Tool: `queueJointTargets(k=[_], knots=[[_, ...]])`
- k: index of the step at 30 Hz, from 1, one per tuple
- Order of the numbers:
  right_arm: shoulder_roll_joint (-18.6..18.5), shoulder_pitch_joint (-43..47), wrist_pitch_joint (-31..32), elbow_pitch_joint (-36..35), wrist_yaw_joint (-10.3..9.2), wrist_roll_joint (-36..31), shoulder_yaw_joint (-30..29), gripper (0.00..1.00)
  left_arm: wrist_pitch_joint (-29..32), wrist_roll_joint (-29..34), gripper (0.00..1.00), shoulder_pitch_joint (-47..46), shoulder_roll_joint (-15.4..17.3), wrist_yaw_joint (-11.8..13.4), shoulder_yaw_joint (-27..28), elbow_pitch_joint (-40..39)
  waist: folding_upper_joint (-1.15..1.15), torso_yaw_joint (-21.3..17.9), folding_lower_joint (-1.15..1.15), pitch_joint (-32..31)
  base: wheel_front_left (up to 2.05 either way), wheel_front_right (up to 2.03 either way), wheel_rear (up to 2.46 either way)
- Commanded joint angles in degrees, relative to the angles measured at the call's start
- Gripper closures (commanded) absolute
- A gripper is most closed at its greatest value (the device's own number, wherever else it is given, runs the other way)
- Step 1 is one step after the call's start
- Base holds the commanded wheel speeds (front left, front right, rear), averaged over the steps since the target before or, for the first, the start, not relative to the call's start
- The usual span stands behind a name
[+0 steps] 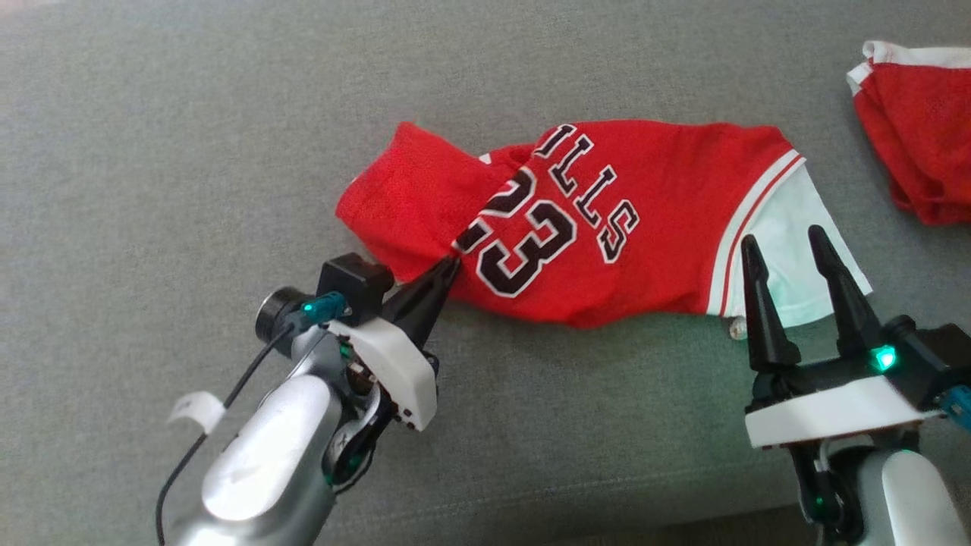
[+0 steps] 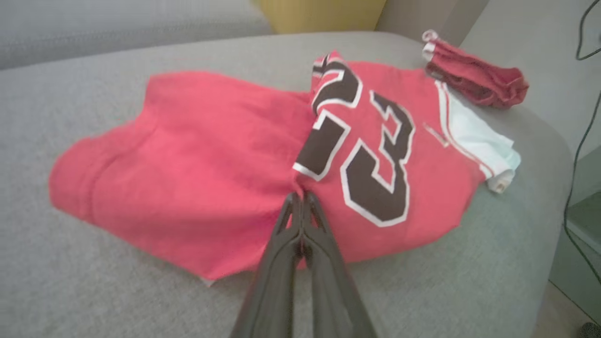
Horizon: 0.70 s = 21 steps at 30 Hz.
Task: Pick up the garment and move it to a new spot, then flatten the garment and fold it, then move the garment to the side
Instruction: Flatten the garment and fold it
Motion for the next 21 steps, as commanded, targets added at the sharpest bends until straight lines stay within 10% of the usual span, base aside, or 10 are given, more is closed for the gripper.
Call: queueJointTargets(k=[1,21], knots=[[-0.3,-0.8,-0.6,-1.6,0.22,0.6,0.9,0.0,-1.0,-0.1,1.0,-0.7,1.2,0.0,1.5,-3.2,0.0,0.3,-0.01,-0.4,0.0,0.0,0.0],[-0.2,0.4,-0.6,-0.8,0.22,2.6,-1.2,0.0,7.9,2.3,1.0,8.0,8.5,9.5,4.2,-37.6,0.0,3.4,-0.01,-3.2,0.0,0.0,0.0]])
